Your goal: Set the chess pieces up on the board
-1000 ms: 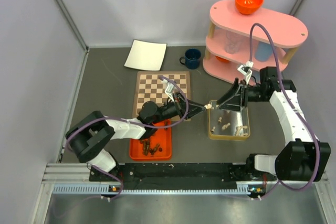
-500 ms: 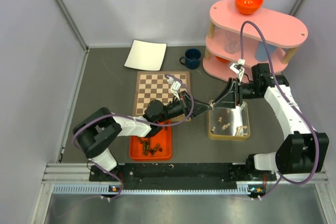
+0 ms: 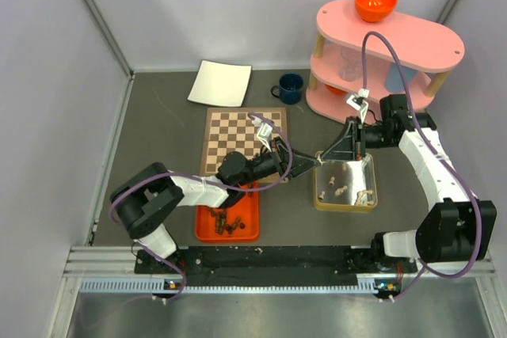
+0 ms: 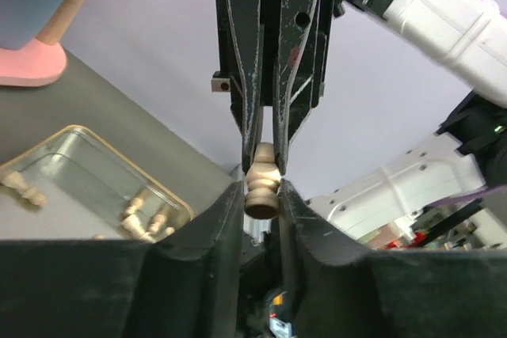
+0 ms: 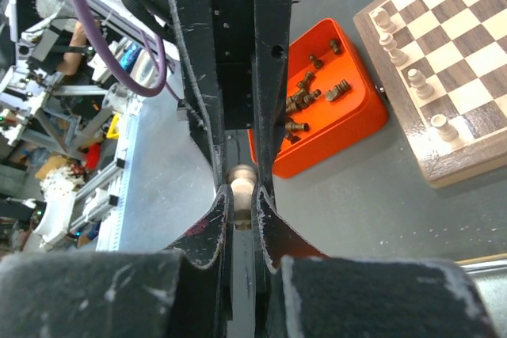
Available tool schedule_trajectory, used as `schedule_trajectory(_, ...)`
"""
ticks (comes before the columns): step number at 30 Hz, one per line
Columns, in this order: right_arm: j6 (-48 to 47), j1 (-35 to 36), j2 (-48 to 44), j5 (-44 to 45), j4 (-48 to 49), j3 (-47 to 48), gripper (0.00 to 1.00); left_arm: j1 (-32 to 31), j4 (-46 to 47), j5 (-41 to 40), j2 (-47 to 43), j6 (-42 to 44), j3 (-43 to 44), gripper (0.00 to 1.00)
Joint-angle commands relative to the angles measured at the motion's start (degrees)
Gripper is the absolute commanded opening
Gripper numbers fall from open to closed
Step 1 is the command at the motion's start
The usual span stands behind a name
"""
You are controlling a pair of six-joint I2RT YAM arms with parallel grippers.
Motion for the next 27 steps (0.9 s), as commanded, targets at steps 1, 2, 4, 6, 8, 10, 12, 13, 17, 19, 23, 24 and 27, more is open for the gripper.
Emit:
schedule_trajectory(1,-0.2,2.1,-0.8,-2.2,-1.4,4.3,0.0,0.6,14.2,-4.1,-3.8,3.4,-1.6,0.44)
schedule_trajectory(2,-0.5,2.4,-0.7,-0.7,-1.3,5.8,0.0,0.8,12.6,-4.2,-5.4,5.7,-3.6,0.62)
schedule_trajectory(4,-0.7,3.1,-0.4,5.0,-0.9,7.2,0.0,2.3,5.0,-2.9,-11.9,8.3,-5.9,0.75)
schedule_trajectory(6,0.1,4.8,0.0,11.2,1.3,9.0,0.0,5.8,-3.6,-0.8,-17.9,13.4,-8.8,0.84)
schedule_trajectory(8,2.1,8.0,0.1,16.9,3.3,10.6,0.0,9.2,-25.1,3.1,-28.5,20.1,-8.4,0.86)
schedule_trajectory(10,3.2,11.5,0.5,26.7,5.8,11.9,0.0,13.9,-44.9,1.9,-37.8,28.2,-5.1,0.9)
schedule_trajectory(12,3.5,17.3,2.4,35.8,6.5,14.9,0.0,15.2,-71.7,-5.3,-41.9,43.1,2.0,0.98)
schedule_trajectory(13,3.9,19.2,3.4,38.7,6.6,16.2,0.0,15.7,-77.7,-9.0,-44.2,47.2,4.0,0.99)
schedule_trajectory(17,4.4,27.9,10.2,50.0,6.2,24.1,0.0,19.8,-95.4,-27.3,-46.2,58.9,11.0,0.99)
schedule_trajectory(19,4.1,32.3,15.0,55.2,5.7,28.0,0.0,20.8,-96.1,-33.7,-48.9,59.1,10.0,0.99)
schedule_trajectory(23,5.2,37.3,23.0,60.1,5.3,34.5,0.0,21.6,-94.6,-41.7,-54.9,56.3,4.1,0.99)
schedule_trajectory(24,5.5,37.9,24.8,62.0,5.2,35.8,0.0,21.6,-94.3,-43.3,-56.3,56.1,2.7,0.99)
schedule_trajectory(27,5.8,40.3,30.0,65.8,4.5,40.2,0.0,21.6,-93.3,-46.0,-61.9,56.0,-1.8,0.99)
